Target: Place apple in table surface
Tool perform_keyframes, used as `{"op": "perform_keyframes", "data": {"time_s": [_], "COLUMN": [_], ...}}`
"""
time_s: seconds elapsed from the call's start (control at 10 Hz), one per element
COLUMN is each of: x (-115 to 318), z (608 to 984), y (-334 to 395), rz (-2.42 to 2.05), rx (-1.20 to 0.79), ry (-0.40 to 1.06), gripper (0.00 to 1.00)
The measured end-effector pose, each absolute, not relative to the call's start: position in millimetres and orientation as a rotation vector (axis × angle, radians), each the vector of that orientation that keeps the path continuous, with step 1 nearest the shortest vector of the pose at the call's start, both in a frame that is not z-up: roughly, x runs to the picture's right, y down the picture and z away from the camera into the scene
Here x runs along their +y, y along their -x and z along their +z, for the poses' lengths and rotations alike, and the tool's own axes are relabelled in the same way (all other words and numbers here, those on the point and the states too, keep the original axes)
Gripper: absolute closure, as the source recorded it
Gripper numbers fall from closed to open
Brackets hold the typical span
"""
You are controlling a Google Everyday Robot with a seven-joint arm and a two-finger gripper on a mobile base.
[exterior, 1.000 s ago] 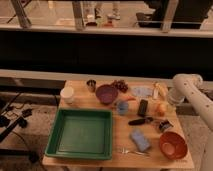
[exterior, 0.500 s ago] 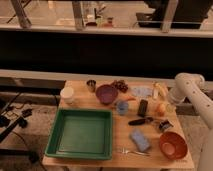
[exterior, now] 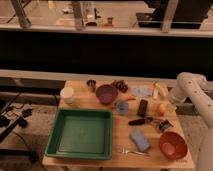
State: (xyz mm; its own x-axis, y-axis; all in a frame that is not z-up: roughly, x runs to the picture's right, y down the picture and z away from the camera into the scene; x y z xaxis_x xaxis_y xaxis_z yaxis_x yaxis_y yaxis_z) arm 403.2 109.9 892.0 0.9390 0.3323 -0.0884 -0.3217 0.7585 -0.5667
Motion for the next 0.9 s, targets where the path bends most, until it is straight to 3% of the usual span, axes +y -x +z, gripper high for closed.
{"op": "perform_keyframes", "data": {"time_s": [0.9], "x": [114.9], "z": [878.3], "y": [-385.2], "rz": [0.365], "rx": [-0.057], "ry": [0.640], "gripper": [0.20]}}
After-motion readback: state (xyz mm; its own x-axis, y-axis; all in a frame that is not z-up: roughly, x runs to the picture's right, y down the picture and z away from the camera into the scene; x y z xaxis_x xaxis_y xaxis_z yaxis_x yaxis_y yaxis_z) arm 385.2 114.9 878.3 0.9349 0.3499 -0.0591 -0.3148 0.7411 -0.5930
